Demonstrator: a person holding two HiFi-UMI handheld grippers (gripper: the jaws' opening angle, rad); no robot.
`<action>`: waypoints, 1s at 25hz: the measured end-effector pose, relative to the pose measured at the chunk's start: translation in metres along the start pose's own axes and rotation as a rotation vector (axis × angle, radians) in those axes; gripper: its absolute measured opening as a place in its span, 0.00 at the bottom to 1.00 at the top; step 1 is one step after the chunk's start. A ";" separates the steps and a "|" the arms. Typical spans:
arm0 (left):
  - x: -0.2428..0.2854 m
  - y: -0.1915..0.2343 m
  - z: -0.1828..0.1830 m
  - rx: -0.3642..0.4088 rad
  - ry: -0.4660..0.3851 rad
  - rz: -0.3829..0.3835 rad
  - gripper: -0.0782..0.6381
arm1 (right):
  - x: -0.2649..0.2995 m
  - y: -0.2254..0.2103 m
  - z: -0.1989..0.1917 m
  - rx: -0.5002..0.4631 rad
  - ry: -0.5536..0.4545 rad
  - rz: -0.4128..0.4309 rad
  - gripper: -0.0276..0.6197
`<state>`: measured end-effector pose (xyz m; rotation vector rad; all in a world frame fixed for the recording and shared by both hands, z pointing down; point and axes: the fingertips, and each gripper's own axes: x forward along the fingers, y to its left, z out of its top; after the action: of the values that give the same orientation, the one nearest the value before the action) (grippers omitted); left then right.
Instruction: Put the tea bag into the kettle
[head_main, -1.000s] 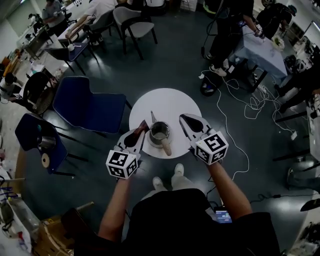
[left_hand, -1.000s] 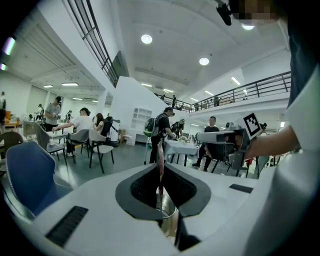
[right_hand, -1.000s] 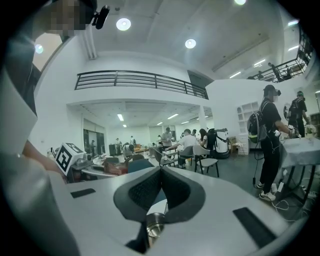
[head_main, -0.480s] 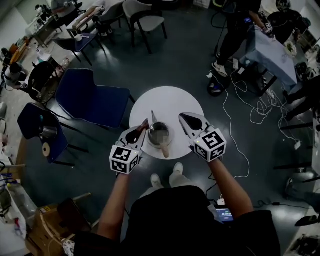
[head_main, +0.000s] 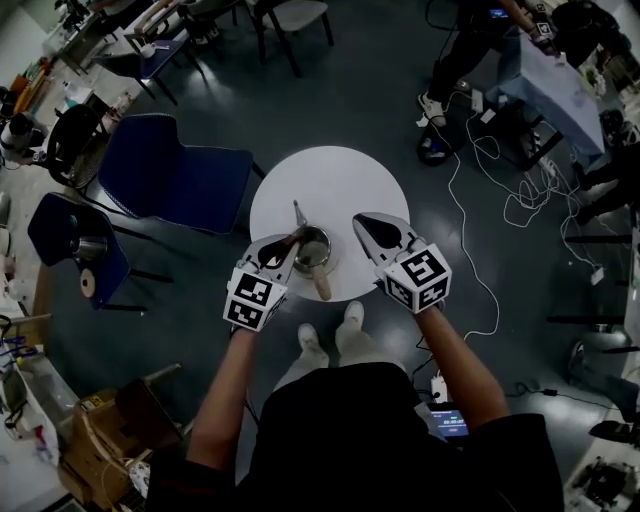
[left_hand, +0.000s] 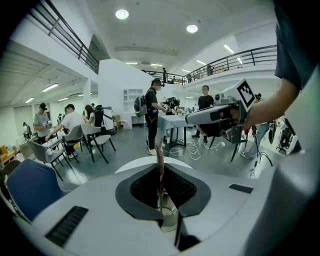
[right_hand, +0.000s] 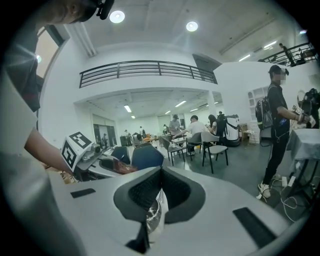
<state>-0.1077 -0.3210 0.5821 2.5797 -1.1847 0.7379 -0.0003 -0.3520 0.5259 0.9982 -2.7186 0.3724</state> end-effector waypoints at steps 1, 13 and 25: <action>0.005 -0.001 -0.003 0.012 0.013 -0.006 0.16 | 0.001 0.000 -0.005 0.004 0.009 0.004 0.07; 0.053 0.005 -0.037 0.261 0.204 -0.065 0.16 | 0.020 -0.015 -0.042 0.044 0.069 0.034 0.07; 0.072 -0.005 -0.063 0.447 0.350 -0.169 0.16 | 0.019 -0.018 -0.062 0.070 0.106 0.037 0.07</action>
<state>-0.0868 -0.3405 0.6733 2.6752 -0.7497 1.4797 0.0048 -0.3581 0.5925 0.9185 -2.6483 0.5160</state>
